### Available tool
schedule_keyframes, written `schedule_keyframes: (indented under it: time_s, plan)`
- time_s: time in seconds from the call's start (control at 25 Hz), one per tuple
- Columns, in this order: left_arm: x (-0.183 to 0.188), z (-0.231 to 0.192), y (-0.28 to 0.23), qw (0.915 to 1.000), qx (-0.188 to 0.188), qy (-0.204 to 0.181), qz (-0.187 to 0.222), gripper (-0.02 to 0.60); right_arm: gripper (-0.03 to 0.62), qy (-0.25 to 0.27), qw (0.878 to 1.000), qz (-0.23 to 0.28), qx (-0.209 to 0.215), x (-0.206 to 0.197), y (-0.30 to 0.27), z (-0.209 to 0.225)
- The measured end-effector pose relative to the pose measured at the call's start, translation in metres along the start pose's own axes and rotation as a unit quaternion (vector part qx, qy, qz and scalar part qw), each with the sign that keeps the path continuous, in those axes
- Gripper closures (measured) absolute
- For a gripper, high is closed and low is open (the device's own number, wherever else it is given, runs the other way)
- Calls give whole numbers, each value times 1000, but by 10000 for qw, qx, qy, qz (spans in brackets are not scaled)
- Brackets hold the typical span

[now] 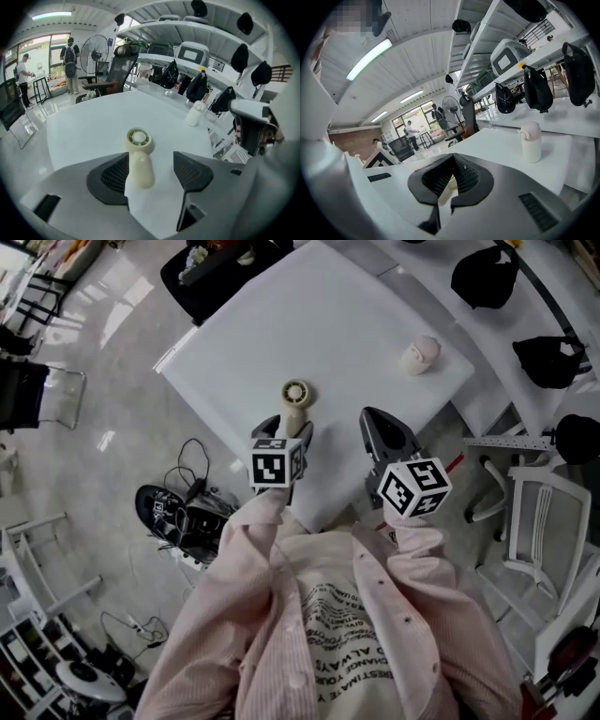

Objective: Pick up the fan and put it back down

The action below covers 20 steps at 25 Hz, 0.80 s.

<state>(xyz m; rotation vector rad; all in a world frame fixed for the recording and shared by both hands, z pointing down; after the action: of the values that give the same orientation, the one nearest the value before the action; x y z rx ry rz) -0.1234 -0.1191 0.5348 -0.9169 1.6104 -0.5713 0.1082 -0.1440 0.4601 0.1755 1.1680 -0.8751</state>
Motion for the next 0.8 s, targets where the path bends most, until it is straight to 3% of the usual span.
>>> schedule_keyframes:
  time_s: [0.48, 0.8]
  plan:
    - [5, -20, -53, 9976, 229, 267, -591, 296, 594, -265, 9990, -331, -159, -21, -19, 11]
    - [6, -20, -68, 9960, 331, 84, -828, 296, 594, -413, 9981, -389, -248, -30, -29, 9]
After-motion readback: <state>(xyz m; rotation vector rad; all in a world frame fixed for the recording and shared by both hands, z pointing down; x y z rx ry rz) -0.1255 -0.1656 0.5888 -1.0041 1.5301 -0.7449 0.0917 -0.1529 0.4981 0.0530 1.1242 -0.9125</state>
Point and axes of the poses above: the fingertips, and each gripper's own axes: y backward along the fingers, z to its right, x out of its top, the point moved 10 cm from there along y, backward along the fingers
